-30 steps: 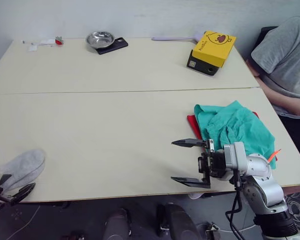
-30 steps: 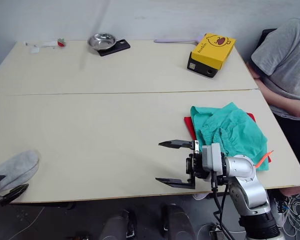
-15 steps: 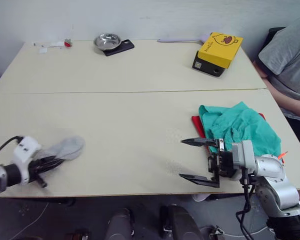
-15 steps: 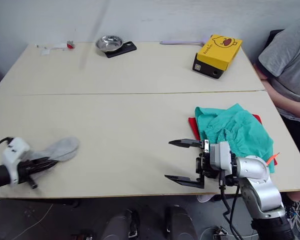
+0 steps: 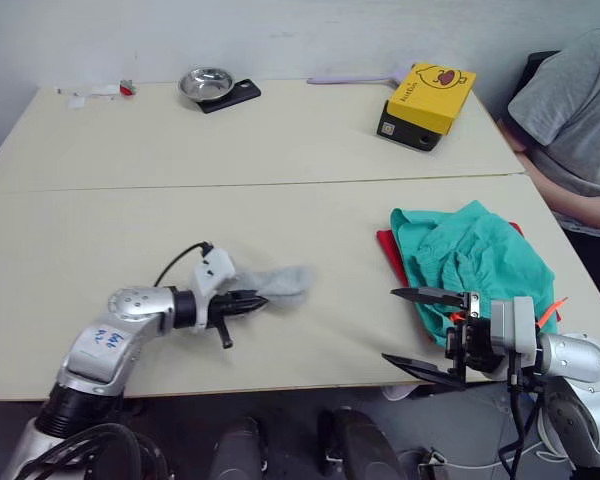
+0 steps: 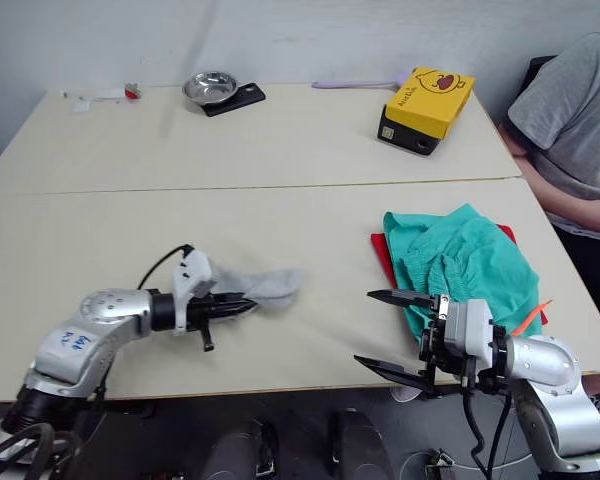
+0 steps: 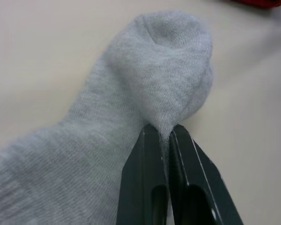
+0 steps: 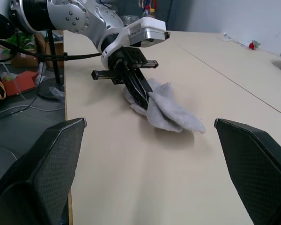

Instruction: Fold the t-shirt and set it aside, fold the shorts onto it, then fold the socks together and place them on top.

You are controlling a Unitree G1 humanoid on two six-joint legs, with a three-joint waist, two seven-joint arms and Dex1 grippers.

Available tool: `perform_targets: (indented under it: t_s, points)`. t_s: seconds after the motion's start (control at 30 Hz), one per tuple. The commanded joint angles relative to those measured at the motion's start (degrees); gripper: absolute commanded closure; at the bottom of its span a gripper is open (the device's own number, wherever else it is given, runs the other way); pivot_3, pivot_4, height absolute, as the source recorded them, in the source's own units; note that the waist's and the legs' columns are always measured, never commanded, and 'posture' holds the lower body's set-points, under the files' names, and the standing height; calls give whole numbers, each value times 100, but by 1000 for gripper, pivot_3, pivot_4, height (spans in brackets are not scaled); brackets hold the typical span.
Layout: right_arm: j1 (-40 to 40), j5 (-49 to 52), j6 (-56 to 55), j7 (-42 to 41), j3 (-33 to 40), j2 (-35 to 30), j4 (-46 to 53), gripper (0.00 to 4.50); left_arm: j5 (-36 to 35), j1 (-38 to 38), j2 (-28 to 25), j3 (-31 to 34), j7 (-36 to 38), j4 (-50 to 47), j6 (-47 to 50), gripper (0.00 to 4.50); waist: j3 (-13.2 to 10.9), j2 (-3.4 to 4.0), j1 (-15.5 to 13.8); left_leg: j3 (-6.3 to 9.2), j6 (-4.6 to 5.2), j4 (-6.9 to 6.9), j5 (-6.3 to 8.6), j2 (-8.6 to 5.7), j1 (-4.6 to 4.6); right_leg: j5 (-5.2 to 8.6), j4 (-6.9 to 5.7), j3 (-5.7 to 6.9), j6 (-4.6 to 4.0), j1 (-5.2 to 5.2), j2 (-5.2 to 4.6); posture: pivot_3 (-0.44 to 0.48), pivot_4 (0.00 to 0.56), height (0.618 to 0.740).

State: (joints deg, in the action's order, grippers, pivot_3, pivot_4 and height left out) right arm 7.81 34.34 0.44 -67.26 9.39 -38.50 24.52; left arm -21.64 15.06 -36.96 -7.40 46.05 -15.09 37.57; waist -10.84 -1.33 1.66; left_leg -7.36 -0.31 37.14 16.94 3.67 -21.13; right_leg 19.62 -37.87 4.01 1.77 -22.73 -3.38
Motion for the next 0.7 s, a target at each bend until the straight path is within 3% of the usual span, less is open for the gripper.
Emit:
perform_targets:
  t_s: [0.03,0.2,0.4,0.57,0.7]
  points:
    - [94,68,61,123,128,-71,291,0,34,55,245,-94,-219,-180,108,3472,0,0,-13,1,-1,0,-2,0,1,0,-1,0,0,0,1,0,150,740]
    - [252,174,402,248,194,-224,412,0,-233,-56,492,47,43,-323,-155,1799,-1,-2,-32,6,3,6,-7,-2,0,-3,0,0,4,6,0,0,150,740]
    - [254,1498,2187,1017,487,-816,1042,0,-988,-509,-94,1101,1083,-461,-689,25,-3,-4,20,6,-4,-4,-11,1,3,-2,2,-1,2,6,-1,0,150,740]
    - [-301,1343,3119,1967,-190,-772,1374,0,-938,-482,-531,1922,1333,563,-1158,25,-3,-5,-16,22,-15,-7,-30,3,2,-4,0,8,-12,2,5,0,150,740]
    - [-871,1089,3853,2930,-981,-340,1327,0,-314,-66,-796,1844,1514,1675,-2018,25,-6,-12,-52,28,-5,-10,-38,-1,-14,-9,13,13,-17,-4,-1,0,150,740]
